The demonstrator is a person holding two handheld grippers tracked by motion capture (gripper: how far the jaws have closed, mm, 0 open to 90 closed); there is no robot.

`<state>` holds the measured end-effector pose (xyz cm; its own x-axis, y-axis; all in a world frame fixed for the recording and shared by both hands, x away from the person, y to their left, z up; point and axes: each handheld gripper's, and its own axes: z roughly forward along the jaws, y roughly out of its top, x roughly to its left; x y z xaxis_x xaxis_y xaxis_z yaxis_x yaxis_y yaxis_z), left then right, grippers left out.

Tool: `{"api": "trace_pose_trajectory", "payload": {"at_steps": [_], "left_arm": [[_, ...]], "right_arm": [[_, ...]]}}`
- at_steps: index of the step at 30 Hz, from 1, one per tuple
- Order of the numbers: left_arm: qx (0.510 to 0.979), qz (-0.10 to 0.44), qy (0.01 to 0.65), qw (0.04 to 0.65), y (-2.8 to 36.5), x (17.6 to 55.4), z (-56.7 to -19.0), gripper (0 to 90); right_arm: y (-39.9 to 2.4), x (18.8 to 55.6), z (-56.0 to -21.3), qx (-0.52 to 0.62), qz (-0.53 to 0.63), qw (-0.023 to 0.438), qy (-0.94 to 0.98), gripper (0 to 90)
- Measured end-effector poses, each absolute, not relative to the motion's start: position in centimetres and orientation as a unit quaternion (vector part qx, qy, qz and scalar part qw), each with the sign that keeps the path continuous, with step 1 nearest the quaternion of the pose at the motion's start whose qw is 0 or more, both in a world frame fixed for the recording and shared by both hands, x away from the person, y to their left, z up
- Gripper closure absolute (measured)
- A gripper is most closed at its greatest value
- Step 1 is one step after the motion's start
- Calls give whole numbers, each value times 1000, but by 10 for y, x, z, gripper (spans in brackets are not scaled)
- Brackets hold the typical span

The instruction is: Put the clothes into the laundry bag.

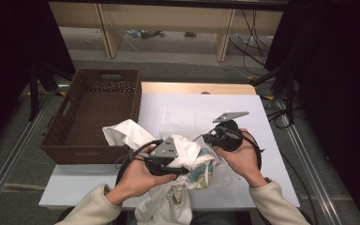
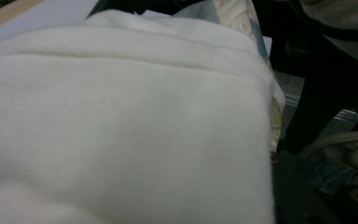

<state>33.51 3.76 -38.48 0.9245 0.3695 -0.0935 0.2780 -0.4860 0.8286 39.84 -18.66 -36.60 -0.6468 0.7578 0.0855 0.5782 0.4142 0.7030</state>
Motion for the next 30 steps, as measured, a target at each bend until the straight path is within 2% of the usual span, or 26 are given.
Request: {"api": "trace_pose_trajectory", "payload": {"at_steps": [6,8,9,14,15,18,19,21,24,30], "left_arm": [[875,79,176,444,18,348,-396,720],[879,69,179,437,10,354,-402,717],[879,74,185,434,5,356,-407,716],[894,102,184,395,-7,373,-428,702],[895,87,187,396,-10,376,-434,696],[899,83,189,386,-13,381,-444,658],[897,82,193,390,-14,382,-446,643],[891,73,200,401,-13,381,-445,571],[885,80,208,410,-5,379,-438,388],[863,81,221,447,26,361,-409,275]], "right_arm": [[-182,394,-365,383,360,130,841,900],[-180,392,-364,382,364,123,840,900],[-180,392,-364,375,364,136,842,900],[-181,392,-364,385,365,135,837,900],[-181,393,-365,381,363,139,839,900],[-179,393,-368,386,363,127,839,900],[-179,393,-370,381,365,136,838,900],[-178,393,-369,384,356,131,842,900],[-179,393,-369,391,355,127,840,900],[-181,394,-369,398,351,130,838,900]]}}
